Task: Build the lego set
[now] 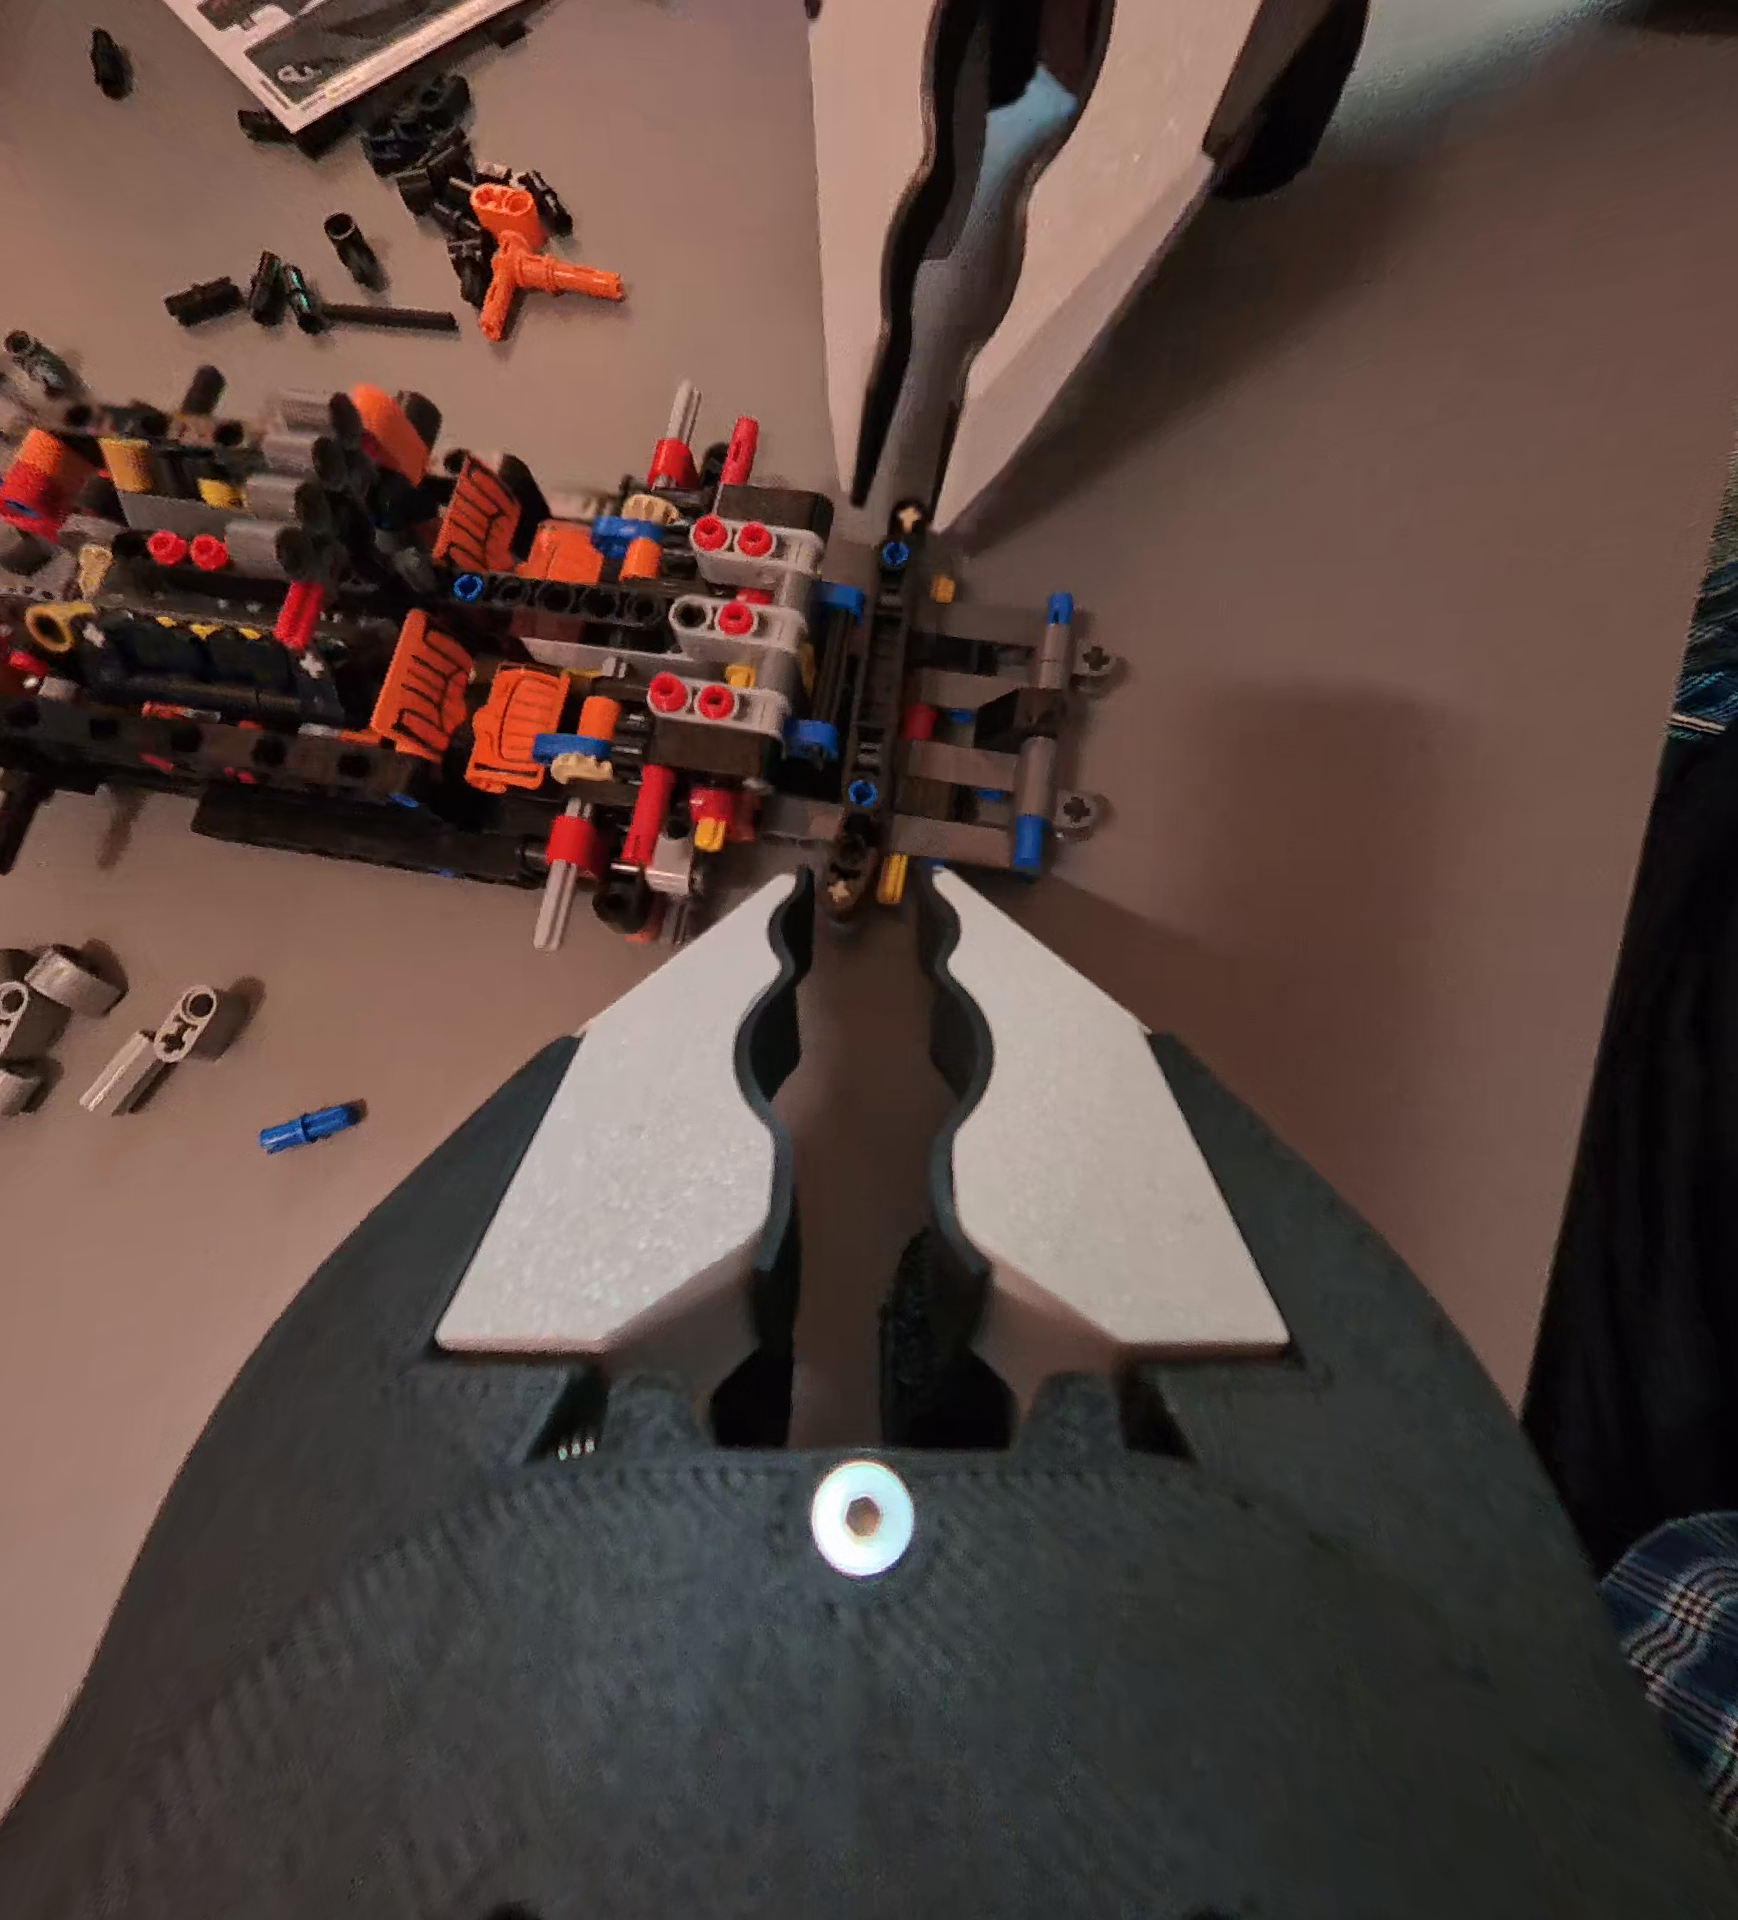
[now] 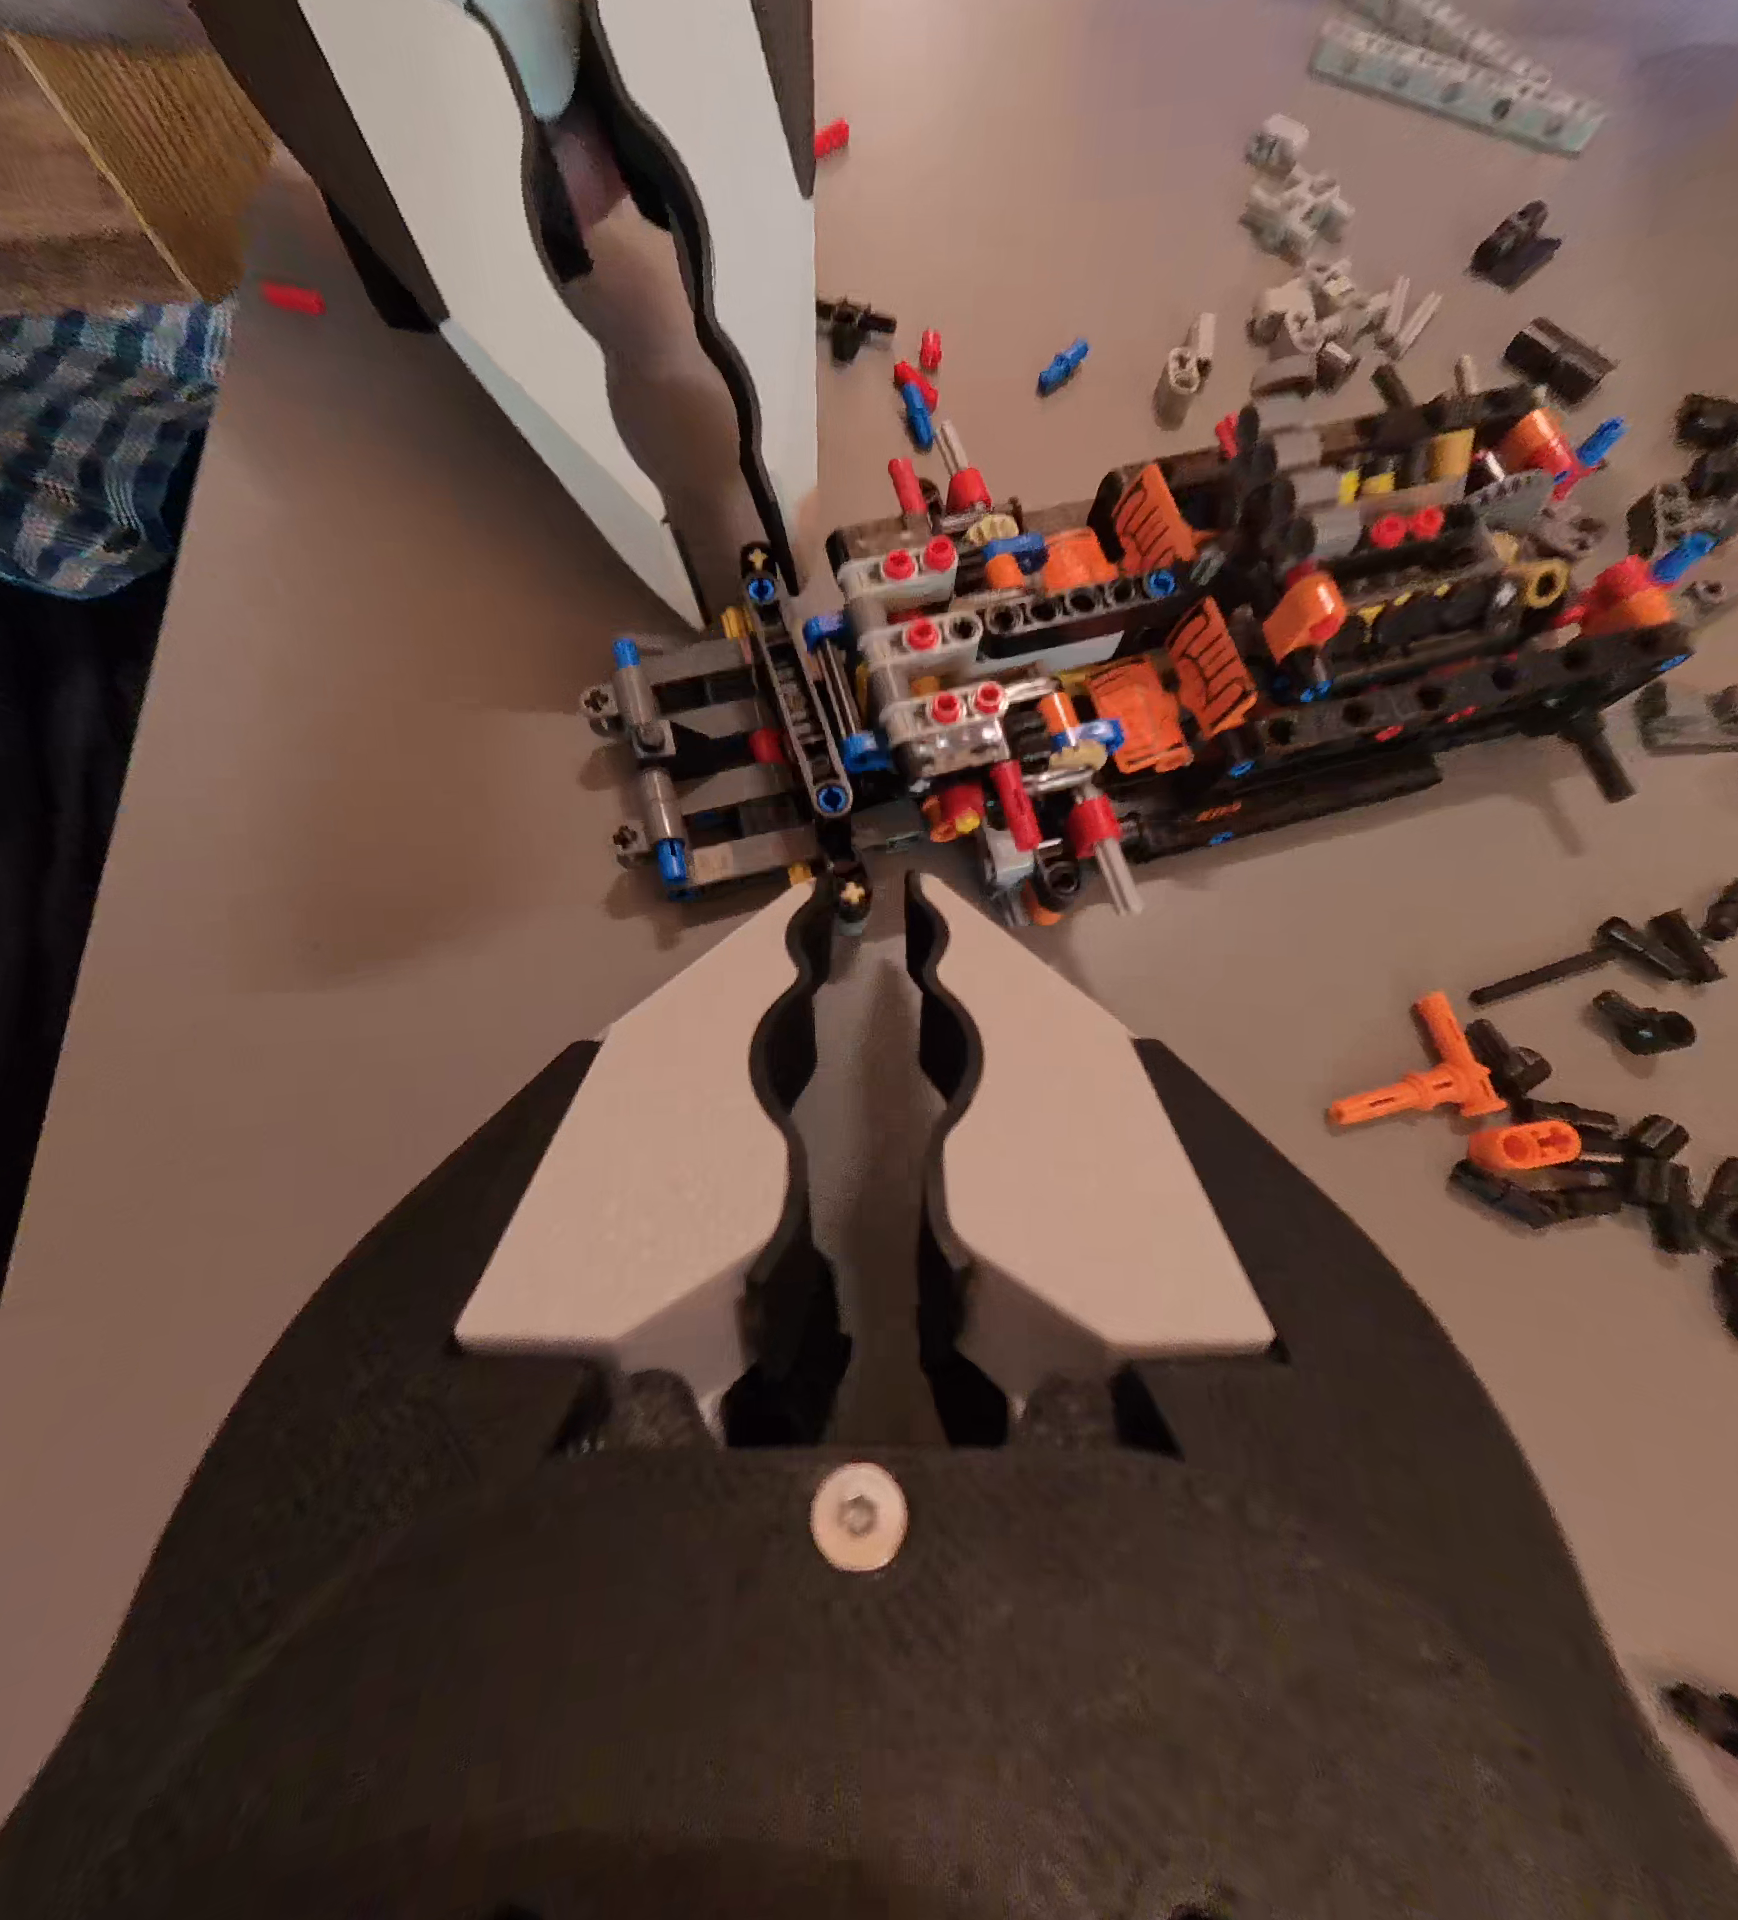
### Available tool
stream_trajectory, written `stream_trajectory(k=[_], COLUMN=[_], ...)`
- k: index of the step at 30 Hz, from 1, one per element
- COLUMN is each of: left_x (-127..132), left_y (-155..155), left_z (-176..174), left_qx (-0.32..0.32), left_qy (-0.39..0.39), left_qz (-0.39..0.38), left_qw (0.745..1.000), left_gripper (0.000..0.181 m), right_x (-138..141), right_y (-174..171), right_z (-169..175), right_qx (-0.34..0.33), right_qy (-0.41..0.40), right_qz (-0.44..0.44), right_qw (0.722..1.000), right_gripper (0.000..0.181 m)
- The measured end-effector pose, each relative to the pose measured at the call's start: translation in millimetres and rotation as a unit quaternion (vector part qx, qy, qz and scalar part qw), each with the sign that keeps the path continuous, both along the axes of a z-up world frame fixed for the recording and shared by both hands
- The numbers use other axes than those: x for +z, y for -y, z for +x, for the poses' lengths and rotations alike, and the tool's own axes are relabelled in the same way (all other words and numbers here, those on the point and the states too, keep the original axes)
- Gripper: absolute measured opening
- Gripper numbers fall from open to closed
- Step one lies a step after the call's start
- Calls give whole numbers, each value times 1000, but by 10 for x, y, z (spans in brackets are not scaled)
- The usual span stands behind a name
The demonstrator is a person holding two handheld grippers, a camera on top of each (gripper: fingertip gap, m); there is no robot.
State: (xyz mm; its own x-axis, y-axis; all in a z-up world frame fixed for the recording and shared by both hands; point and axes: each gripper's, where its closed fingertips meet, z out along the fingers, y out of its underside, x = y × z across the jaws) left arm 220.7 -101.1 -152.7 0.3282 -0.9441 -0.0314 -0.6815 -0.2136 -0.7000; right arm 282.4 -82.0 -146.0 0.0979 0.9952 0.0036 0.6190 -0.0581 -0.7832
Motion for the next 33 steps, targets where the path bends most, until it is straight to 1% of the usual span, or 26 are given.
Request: stream_trajectory(k=[2, 4, 10, 16, 19, 24, 26, 28, 33], left_x=[34, 25, 23, 14, 13, 17, 24, 23, 24], left_y=[12, 12, 8, 19, 19, -2, 1, 30, -16], left_z=[16, 24, 55, 78, 88, 83, 86, 110, 107], left_qx=[-6, -14, -49, -78, -67, -18, -13, -15, 8], left_qy=[2, -11, -41, -53, -50, -14, -7, 1, 13], left_qz=[10, 18, 39, 46, 26, 4, 11, 7, -5], left_qw=[1000, 1000, 997, 995, 996, 1000, 1000, 1000, 1000], left_gripper=[19, 18, 13, 9, 9, 9, 10, 18, 12], right_x=[44, 4, -41, -42, -42, -42, -41, -40, -41], right_y=[24, 68, 66, 114, 119, 113, 115, 122, 135], right_z=[-20, -47, -104, -115, -110, -117, -117, -126, -144], right_qx=[12, 32, 47, 81, 87, 56, 49, 44, 43], right_qy=[-6, 5, 21, 13, 14, 5, 0, 0, 2], right_qz=[-5, -12, 3, -11, -5, -38, -35, -32, -16], right_qw=[1000, 999, 999, 997, 996, 998, 998, 999, 999], right_gripper=[11, 10, 6, 5, 5, 5, 5, 5, 5])
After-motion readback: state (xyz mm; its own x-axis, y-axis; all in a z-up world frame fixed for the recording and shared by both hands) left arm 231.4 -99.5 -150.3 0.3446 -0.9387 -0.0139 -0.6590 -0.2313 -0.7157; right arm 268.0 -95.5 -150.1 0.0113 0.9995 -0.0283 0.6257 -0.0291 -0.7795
